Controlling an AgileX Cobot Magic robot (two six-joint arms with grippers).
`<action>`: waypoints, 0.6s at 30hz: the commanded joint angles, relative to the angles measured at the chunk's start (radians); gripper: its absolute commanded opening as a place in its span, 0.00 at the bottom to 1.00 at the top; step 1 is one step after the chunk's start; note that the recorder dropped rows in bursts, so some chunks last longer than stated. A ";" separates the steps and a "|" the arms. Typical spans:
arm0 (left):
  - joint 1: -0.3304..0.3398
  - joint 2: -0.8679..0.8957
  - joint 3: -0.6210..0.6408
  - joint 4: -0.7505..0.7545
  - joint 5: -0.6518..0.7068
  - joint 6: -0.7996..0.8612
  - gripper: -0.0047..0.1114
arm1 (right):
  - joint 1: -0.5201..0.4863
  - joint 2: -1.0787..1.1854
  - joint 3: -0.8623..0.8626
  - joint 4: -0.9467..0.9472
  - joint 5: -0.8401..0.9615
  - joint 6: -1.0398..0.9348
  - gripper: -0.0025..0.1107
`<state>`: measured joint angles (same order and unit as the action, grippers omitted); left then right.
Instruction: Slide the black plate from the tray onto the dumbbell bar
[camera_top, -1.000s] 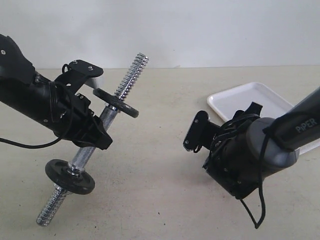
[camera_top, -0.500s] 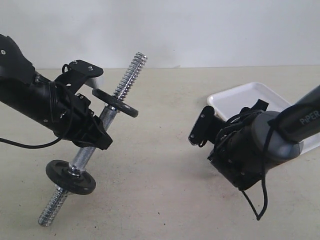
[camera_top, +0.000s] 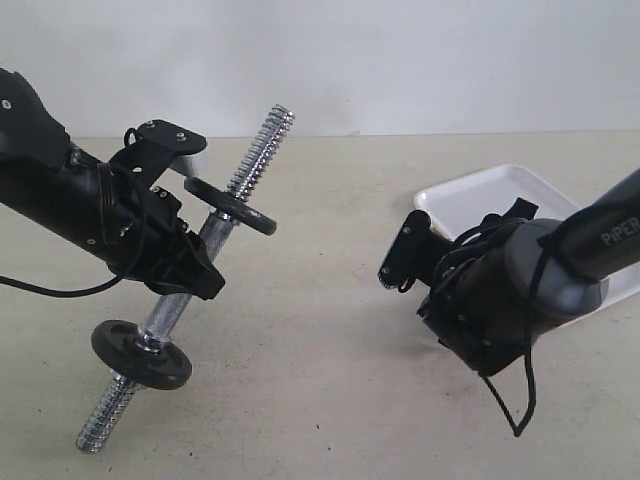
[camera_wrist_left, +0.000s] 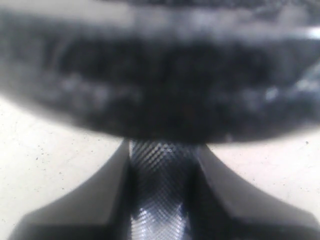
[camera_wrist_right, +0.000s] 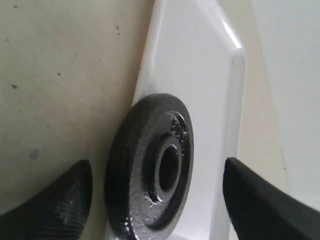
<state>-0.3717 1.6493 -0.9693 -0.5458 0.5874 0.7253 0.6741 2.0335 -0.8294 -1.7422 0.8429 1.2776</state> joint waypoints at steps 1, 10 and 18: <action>-0.002 -0.063 -0.030 -0.071 -0.060 -0.003 0.08 | -0.025 0.001 -0.015 -0.002 -0.021 -0.005 0.62; -0.002 -0.067 -0.030 -0.071 -0.060 -0.003 0.08 | -0.025 0.001 -0.021 -0.002 -0.035 -0.023 0.55; -0.002 -0.067 -0.030 -0.071 -0.060 -0.003 0.08 | -0.025 0.001 -0.021 -0.002 -0.035 -0.029 0.55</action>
<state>-0.3717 1.6476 -0.9693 -0.5458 0.5892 0.7253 0.6573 2.0335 -0.8478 -1.7422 0.8055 1.2566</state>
